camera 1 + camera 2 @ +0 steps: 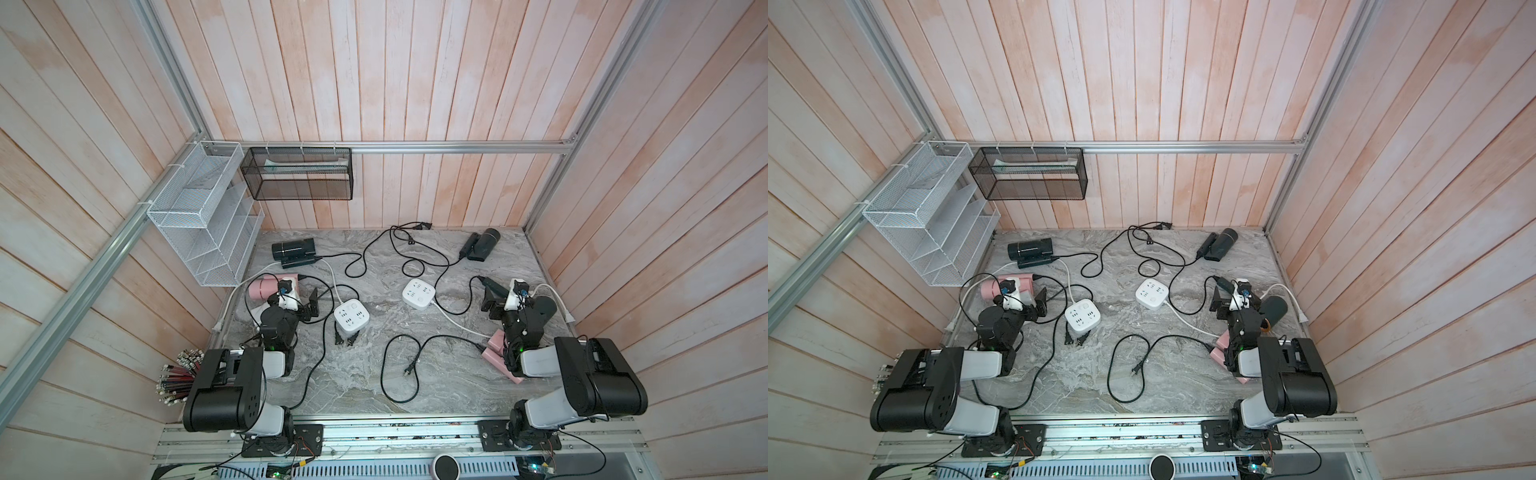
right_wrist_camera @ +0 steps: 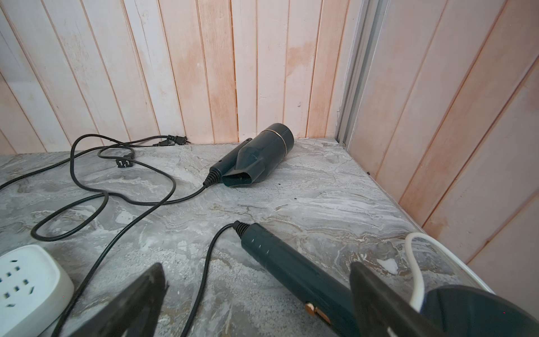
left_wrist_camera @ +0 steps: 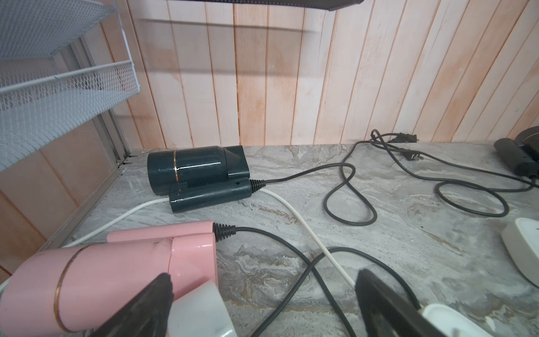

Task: Charge the blow dryers
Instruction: Move the socket to the center of the board.

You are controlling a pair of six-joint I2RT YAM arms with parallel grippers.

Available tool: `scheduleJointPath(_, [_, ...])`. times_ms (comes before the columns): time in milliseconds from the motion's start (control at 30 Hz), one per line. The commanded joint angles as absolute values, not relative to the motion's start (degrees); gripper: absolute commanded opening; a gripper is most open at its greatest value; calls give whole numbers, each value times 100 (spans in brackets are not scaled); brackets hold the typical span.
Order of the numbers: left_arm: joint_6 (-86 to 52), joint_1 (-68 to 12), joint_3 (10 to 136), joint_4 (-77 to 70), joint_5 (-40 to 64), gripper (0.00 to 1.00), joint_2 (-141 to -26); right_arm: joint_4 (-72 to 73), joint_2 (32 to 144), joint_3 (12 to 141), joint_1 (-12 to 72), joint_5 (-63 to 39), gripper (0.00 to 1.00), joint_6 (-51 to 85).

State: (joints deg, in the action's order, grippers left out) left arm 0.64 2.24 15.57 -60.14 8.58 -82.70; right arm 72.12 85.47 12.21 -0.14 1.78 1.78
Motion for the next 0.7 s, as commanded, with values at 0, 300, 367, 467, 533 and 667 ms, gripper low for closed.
scheduleJointPath(0, [29,229,1641,-5608,867,100,-8005,6924,8321,1315,13,325,99,255])
scheduleJointPath(300, [-107,-245,2356,-3687,222,100,-6980,5489,7310,1814,62,344,99,406])
scheduleJointPath(367, [-222,-441,2584,-3194,111,100,-6777,4965,7049,2036,78,259,99,563])
scheduleJointPath(467, [-647,-662,2919,-2357,82,100,-6529,3953,6741,2455,109,-35,99,861])
scheduleJointPath(533, [-979,-775,3100,-1886,144,100,-6380,3293,6555,2689,178,3,99,1103])
scheduleJointPath(667, [-1495,-1002,3314,-1099,436,100,-6061,2779,5978,2678,387,28,99,1570])
